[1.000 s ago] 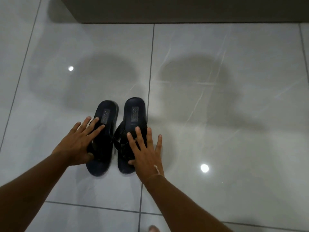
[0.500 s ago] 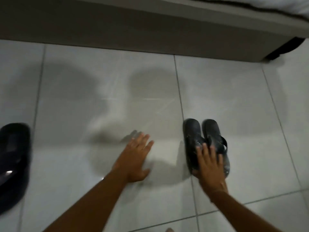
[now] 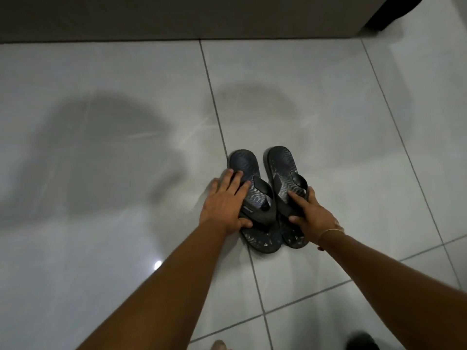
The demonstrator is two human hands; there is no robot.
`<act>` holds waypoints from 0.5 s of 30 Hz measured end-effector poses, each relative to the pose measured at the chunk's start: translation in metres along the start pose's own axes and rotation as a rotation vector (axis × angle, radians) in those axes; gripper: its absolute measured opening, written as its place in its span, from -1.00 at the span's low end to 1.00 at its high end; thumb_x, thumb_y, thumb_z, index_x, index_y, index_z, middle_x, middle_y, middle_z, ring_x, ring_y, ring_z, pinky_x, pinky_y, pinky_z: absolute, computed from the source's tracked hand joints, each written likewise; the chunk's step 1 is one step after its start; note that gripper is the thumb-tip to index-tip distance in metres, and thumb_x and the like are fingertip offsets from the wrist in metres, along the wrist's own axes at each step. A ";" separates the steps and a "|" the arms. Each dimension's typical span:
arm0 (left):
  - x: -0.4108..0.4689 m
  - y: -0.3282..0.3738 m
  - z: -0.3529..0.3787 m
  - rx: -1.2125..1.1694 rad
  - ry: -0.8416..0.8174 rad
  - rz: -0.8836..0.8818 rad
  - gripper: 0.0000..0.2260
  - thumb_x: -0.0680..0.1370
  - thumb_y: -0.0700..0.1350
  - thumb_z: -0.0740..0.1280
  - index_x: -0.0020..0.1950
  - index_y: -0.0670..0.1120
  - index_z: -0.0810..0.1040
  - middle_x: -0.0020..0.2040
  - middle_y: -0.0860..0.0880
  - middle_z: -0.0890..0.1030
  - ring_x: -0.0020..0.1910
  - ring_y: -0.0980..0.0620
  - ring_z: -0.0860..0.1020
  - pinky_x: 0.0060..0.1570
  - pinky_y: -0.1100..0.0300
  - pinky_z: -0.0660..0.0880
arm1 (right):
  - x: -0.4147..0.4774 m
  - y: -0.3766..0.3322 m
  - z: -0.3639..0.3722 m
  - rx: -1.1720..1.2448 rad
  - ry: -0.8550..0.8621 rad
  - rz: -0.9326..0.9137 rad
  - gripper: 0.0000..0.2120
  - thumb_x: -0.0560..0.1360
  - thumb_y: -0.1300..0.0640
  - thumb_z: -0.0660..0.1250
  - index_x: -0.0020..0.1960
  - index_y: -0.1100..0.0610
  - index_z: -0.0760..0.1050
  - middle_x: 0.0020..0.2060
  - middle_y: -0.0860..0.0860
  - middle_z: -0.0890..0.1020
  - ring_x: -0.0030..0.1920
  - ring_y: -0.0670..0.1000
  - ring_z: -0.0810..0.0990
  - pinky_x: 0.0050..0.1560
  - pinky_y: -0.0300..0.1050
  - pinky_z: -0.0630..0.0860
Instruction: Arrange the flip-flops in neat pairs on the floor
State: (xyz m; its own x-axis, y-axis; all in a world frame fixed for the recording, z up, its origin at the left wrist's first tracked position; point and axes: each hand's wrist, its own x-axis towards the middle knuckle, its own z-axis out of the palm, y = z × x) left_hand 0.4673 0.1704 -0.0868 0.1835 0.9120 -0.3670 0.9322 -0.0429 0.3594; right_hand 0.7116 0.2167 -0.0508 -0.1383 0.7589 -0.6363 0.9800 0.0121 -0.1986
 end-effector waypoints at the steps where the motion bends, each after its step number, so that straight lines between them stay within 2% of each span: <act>1: 0.001 0.001 0.000 0.006 0.003 0.005 -0.02 0.34 0.32 0.43 0.57 0.04 -0.02 0.62 -0.05 -0.08 0.57 -0.10 -0.20 0.54 -0.18 -0.07 | 0.002 0.003 -0.001 -0.012 -0.005 -0.023 -0.32 0.53 0.07 0.35 0.50 -0.27 0.09 0.58 -0.03 -0.18 0.28 0.26 0.50 0.16 0.15 0.56; 3: 0.004 0.005 -0.001 0.003 0.008 0.014 -0.02 0.34 0.32 0.43 0.57 0.03 -0.02 0.62 -0.05 -0.08 0.58 -0.09 -0.20 0.54 -0.17 -0.07 | 0.003 0.007 -0.003 -0.038 -0.021 -0.030 -0.32 0.53 0.06 0.36 0.51 -0.26 0.09 0.58 -0.03 -0.17 0.28 0.26 0.51 0.25 0.11 0.51; 7: 0.007 0.014 -0.001 -0.005 -0.001 0.007 -0.02 0.34 0.31 0.44 0.58 0.02 -0.02 0.62 -0.06 -0.10 0.57 -0.11 -0.21 0.54 -0.18 -0.10 | 0.002 0.011 -0.010 -0.060 -0.049 -0.014 -0.31 0.53 0.06 0.36 0.51 -0.26 0.08 0.58 0.00 -0.19 0.31 0.28 0.47 0.26 0.15 0.50; 9: 0.003 0.018 -0.003 0.009 -0.002 0.013 0.00 0.34 0.33 0.41 0.58 0.02 -0.06 0.62 -0.08 -0.13 0.57 -0.13 -0.23 0.53 -0.21 -0.12 | -0.004 0.010 -0.012 -0.101 -0.054 -0.012 -0.27 0.53 0.06 0.36 0.52 -0.26 0.02 0.58 0.06 -0.21 0.41 0.27 0.35 0.35 0.19 0.41; 11: -0.007 0.017 -0.014 -0.013 0.028 0.017 0.01 0.33 0.35 0.34 0.57 0.04 -0.14 0.61 -0.09 -0.19 0.56 -0.15 -0.27 0.52 -0.25 -0.18 | -0.013 0.000 -0.014 -0.147 -0.022 0.032 -0.21 0.52 0.02 0.36 0.53 -0.25 -0.09 0.57 0.13 -0.23 0.51 0.26 0.13 0.42 0.28 0.27; 13: -0.034 0.013 -0.031 -0.083 0.073 -0.024 -0.05 0.34 0.33 0.24 0.57 0.07 -0.19 0.61 -0.08 -0.23 0.55 -0.11 -0.31 0.51 -0.20 -0.27 | -0.037 -0.018 -0.013 -0.174 0.058 0.045 -0.19 0.54 -0.02 0.31 0.55 -0.16 -0.20 0.56 0.16 -0.23 0.55 0.22 -0.03 0.45 0.34 0.10; 15: -0.079 0.000 -0.070 -0.162 0.146 -0.078 -0.12 0.38 0.28 0.16 0.57 0.07 -0.19 0.60 -0.05 -0.23 0.55 -0.06 -0.34 0.50 -0.13 -0.31 | -0.073 -0.050 -0.030 -0.191 0.143 -0.001 -0.22 0.58 -0.05 0.22 0.56 -0.03 -0.25 0.57 0.15 -0.21 0.56 0.18 -0.10 0.49 0.31 0.00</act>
